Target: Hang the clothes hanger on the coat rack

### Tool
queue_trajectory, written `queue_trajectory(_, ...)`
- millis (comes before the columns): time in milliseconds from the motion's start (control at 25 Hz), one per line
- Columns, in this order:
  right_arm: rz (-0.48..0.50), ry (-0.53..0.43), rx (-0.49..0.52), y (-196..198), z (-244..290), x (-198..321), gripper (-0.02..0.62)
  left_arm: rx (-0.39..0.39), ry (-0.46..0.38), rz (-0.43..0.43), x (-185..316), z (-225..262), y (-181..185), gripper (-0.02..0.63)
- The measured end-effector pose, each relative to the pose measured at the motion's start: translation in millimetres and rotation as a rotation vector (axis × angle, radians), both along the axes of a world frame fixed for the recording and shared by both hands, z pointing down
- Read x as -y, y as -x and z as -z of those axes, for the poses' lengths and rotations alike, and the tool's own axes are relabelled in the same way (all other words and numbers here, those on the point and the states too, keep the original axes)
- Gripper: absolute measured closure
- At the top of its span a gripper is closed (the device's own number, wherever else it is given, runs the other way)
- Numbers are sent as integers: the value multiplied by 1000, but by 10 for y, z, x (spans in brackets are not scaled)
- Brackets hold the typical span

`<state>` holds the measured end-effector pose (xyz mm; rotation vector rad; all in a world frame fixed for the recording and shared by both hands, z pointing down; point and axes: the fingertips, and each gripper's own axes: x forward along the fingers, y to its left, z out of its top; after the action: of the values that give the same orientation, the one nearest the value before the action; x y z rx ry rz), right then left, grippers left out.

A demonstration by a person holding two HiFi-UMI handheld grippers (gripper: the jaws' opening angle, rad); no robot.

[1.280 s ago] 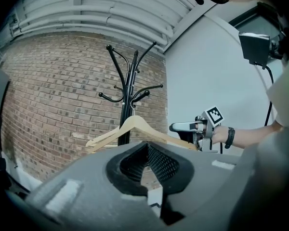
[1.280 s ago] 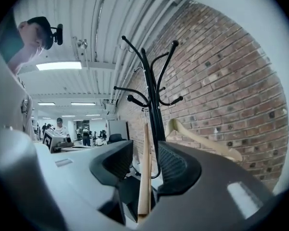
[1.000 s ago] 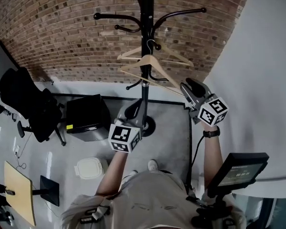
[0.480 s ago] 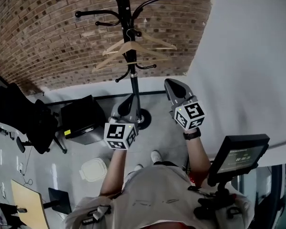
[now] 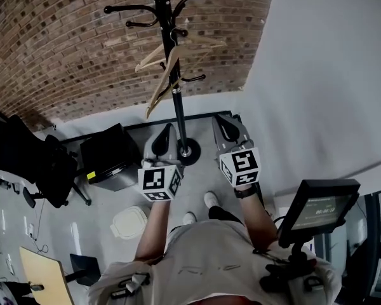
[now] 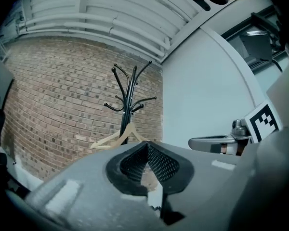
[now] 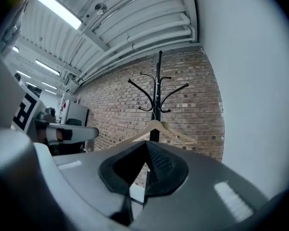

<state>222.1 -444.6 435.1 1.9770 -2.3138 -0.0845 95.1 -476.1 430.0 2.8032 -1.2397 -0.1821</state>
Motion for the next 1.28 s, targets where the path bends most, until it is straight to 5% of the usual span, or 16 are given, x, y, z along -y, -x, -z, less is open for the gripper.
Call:
queue_trajectory(480,-105,73,66,221,-263,-649,594,-47,16,-93,-421,-160,236,604)
queue_trajectory(800,-87,26,92,295,-54,-925,593,-59,13,-148,-678,-60,101,604)
queue_trajectory(1040,6,1,156,255,45,-1225,592,-97,36,-203,-1056,107,-201,604)
queue_trajectory(1280,186,21,249,394,-66,-1972,592,-90,-18,-117,-1668,100,-428,604)
